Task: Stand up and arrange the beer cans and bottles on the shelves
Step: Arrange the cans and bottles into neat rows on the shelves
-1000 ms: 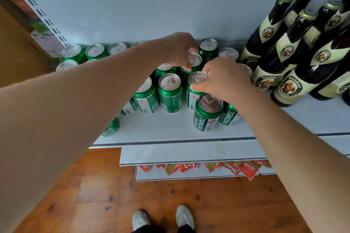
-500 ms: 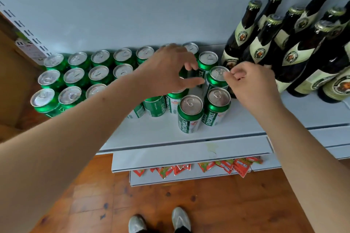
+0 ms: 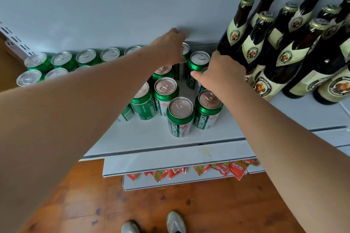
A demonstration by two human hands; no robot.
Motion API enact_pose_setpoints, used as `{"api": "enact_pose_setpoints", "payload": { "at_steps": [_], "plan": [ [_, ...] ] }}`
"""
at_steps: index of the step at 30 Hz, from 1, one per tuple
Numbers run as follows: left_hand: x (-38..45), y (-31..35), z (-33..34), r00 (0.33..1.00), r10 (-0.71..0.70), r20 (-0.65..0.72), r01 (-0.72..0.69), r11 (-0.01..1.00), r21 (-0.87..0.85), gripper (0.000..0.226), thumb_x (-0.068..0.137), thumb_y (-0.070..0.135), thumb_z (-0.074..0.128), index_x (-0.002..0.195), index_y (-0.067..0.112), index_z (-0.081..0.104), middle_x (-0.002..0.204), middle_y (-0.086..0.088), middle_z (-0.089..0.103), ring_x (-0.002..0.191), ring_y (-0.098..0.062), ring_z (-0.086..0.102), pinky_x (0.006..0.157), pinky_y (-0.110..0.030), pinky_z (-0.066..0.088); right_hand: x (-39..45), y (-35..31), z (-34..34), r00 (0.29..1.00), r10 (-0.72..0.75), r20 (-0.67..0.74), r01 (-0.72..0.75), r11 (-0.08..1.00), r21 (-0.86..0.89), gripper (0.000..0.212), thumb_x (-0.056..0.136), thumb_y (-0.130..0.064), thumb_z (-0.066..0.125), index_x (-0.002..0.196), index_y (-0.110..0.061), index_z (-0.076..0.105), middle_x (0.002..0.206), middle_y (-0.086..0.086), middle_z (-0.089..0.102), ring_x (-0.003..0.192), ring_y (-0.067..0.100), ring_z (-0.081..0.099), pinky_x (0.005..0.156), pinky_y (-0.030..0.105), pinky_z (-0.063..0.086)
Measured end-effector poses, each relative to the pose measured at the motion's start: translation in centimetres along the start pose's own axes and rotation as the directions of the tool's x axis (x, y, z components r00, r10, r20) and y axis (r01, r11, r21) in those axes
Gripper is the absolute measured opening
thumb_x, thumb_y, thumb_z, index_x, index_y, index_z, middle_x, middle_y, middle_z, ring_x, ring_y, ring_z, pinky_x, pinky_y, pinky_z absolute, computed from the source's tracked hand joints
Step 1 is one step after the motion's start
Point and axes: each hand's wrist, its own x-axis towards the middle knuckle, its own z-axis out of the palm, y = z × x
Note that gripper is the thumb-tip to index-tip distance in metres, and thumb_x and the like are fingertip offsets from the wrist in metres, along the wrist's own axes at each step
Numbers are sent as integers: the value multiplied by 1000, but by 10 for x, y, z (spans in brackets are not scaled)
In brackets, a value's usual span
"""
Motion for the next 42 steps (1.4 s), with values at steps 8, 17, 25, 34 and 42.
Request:
{"api": "enact_pose_setpoints", "payload": {
  "at_steps": [8,17,25,34,42],
  "plan": [
    [0,-10,4,990,-50,-133,34,992,-123,48,79,26,75,122,12,62,129,-12,53,115,-29,55,94,-35,46,14,-7,20,999,-6,-31,6,1000,13,44,91,-40,58,118,-7,48,113,11,63,102,34,62,66,34,35],
    [-34,-1,-3,995,11,-104,-21,995,-99,55,85,28,69,136,17,51,131,-10,51,120,-30,49,95,-37,42,7,5,16,991,-127,-35,128,992,16,48,91,-50,54,114,-10,43,104,12,63,93,35,62,61,34,37],
    [-145,50,-17,982,-24,-189,-28,963,-266,46,84,55,62,113,19,60,106,4,55,93,-12,55,72,-20,38,6,24,-1,961,-146,234,94,971,220,94,84,-67,54,153,-14,17,144,15,45,130,32,45,95,40,44],
    [-170,52,13,997,73,-33,-76,991,-106,58,77,48,75,121,12,61,117,-4,54,113,-25,48,95,-36,43,31,-12,-3,993,-51,106,55,998,-37,55,82,-59,64,106,-10,57,102,5,60,98,28,61,65,30,37],
    [-176,50,17,996,4,-92,-27,970,-241,61,72,42,81,122,13,64,114,-5,58,112,-25,50,94,-36,42,20,-20,0,956,-228,183,210,971,112,61,76,-60,70,109,-10,58,112,9,62,102,29,58,69,32,42]
  ]
}}
